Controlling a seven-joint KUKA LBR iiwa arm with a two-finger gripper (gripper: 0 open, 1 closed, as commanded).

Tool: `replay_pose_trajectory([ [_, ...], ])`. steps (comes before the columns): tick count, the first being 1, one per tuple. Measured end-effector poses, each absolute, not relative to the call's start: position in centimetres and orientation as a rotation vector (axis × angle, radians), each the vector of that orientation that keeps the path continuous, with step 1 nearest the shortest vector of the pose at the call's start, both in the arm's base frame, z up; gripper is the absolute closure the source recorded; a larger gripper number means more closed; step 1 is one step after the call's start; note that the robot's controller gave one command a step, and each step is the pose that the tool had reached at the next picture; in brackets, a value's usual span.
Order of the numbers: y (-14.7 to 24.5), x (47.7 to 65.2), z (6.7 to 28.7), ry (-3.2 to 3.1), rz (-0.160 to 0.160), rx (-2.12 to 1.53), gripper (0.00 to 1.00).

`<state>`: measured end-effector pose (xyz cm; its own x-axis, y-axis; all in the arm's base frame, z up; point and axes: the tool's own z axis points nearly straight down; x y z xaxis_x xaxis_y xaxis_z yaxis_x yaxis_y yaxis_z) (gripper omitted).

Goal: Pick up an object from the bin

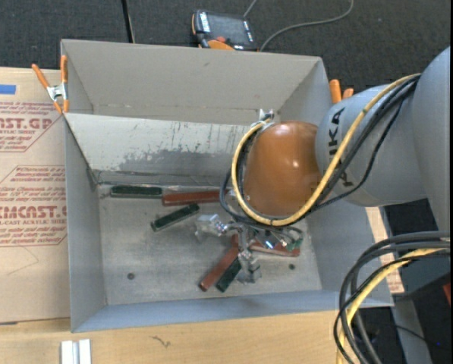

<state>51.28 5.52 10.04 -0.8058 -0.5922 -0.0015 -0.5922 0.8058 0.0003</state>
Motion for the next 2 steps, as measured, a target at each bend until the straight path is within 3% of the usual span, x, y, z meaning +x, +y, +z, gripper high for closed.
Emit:
replay_pose_trajectory([
  [1, 3.8, 50.9, 10.5, 2.962, 0.001, -1.046, 0.00],
  [2, 3.0, 49.8, 6.8, 3.011, 0.003, -0.903, 0.00],
])
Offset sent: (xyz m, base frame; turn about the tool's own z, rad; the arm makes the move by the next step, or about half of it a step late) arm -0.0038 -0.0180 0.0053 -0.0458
